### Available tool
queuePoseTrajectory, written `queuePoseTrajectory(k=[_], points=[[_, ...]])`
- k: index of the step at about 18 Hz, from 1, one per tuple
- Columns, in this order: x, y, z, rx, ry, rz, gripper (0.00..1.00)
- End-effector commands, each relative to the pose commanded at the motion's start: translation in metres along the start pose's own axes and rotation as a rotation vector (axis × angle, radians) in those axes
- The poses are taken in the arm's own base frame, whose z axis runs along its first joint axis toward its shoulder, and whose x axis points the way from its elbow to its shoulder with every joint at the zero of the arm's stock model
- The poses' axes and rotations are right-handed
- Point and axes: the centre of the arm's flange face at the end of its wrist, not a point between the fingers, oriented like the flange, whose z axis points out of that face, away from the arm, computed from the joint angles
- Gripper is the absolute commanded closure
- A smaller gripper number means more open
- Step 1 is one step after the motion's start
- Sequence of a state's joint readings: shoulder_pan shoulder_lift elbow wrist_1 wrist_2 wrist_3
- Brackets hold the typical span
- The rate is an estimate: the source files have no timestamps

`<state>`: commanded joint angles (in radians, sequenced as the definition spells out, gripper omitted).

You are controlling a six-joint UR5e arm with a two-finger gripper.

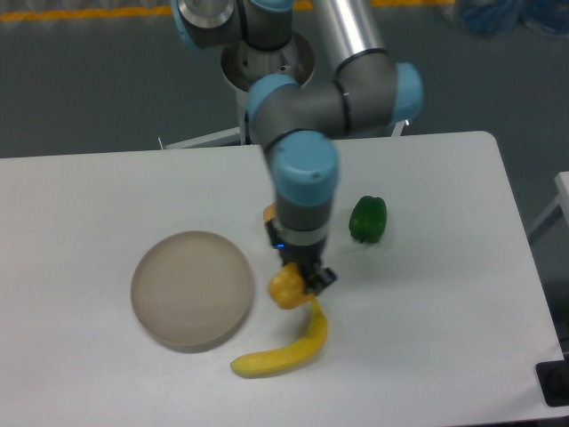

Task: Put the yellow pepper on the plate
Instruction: 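Carry the yellow pepper over the beige plate and lower it, then open the gripper to release the pepper onto the plate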

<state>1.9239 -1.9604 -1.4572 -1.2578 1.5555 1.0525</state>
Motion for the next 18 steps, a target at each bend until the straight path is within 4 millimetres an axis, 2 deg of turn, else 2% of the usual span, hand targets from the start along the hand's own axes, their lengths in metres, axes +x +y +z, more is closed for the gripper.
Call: queuePoseTrajectory(k=[2, 4, 5, 6, 7, 9, 10, 13, 18], points=[[0.026, -0.022, 0.014, -0.011, 0.025, 0.016, 1.00], [0.065, -0.047, 0.045, -0.044, 0.072, 0.037, 0.98], [0.069, -0.046, 0.051, -0.049, 0.084, 0.035, 0.95], [0.072, -0.047, 0.058, -0.056, 0.092, 0.040, 0.85], [0.071, -0.050, 0.061, -0.057, 0.093, 0.050, 0.62], [0.067, -0.054, 0.065, -0.042, 0.074, 0.048, 0.37], [0.066, -0.055, 0.065, -0.034, 0.061, 0.044, 0.01], [0.064, -0.056, 0.055, -0.020, 0.036, 0.046, 0.00], [0.048, -0.053, 0.010, 0.006, -0.048, 0.031, 0.00]])
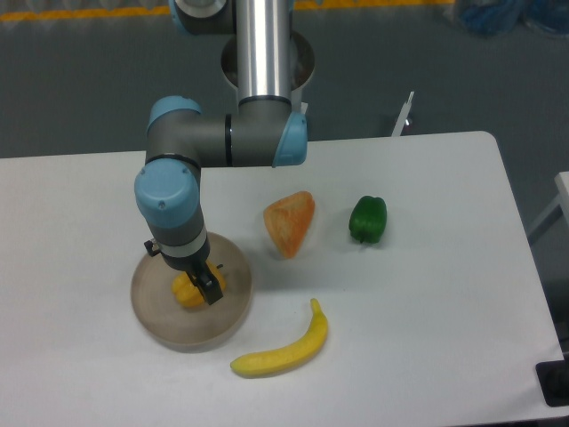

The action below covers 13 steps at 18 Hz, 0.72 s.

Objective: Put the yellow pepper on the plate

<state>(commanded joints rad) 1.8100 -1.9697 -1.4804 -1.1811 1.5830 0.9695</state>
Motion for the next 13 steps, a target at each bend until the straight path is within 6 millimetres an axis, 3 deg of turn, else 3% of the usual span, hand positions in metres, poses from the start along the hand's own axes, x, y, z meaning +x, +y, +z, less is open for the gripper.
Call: queuePoseTrajectory(k=[4, 6, 10, 13], points=[[-0.062, 0.055, -0.037, -0.003, -0.086, -0.103, 0.00], [-0.106, 0.100, -0.062, 0.007, -0.132, -0.160, 0.00], [-0.151, 0.177, -0.071, -0.006, -0.146, -0.200, 0.00], [-0.163, 0.224, -0.058, -0.044, -0.077, -0.156, 0.00]])
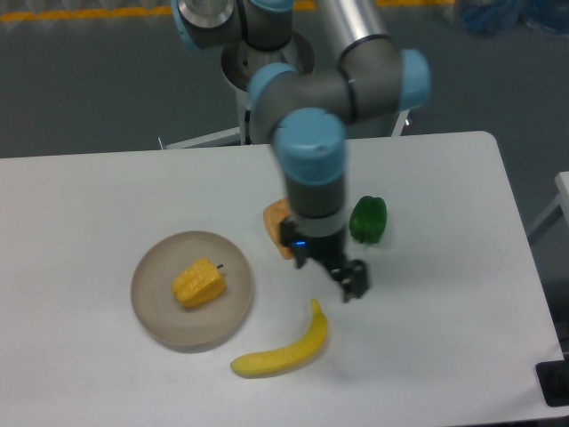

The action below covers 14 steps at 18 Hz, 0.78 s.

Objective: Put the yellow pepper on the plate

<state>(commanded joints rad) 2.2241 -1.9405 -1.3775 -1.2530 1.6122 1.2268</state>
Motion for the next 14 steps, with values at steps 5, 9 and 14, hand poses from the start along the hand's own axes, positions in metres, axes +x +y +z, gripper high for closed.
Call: queuePoseTrajectory(k=[5, 9, 14], points=[[-0.025, 0.045, 0.036, -0.023, 0.086, 0.120, 0.00], [-0.037, 0.053, 0.049, 0.014, 0.093, 0.163, 0.00], [-0.038, 0.050, 0.056, 0.030, 0.091, 0.164, 0.00]])
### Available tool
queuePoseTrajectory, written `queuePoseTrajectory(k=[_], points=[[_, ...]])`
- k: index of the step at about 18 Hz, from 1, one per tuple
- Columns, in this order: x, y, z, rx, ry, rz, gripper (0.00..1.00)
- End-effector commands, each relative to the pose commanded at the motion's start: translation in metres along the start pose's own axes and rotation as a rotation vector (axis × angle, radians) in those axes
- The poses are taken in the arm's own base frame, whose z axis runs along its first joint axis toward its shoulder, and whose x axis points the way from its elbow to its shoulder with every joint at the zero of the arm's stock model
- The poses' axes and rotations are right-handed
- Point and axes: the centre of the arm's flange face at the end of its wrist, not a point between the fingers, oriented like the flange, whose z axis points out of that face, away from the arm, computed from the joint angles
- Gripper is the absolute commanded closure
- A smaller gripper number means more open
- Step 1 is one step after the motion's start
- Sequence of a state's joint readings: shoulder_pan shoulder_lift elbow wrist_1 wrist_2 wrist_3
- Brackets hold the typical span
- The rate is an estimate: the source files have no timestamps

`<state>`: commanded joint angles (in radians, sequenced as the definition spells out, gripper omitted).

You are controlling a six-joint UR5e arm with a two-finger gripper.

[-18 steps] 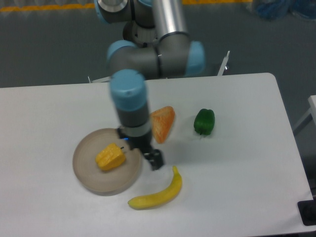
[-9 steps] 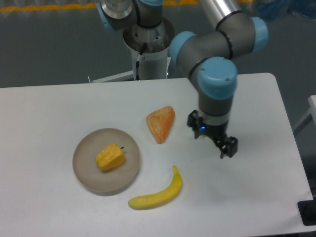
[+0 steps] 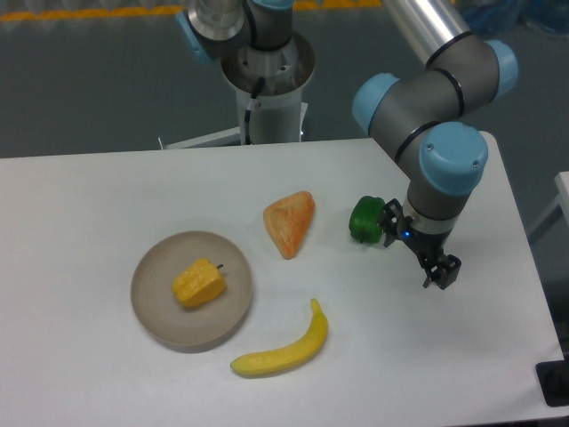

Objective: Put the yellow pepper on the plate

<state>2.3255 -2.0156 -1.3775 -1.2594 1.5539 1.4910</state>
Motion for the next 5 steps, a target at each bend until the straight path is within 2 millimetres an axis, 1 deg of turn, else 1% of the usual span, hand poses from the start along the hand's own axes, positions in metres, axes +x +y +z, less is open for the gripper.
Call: queuePoseTrajectory(k=[5], points=[[-0.0001, -0.0011, -0.0001, 0.011, -0.001, 0.000, 0.00]])
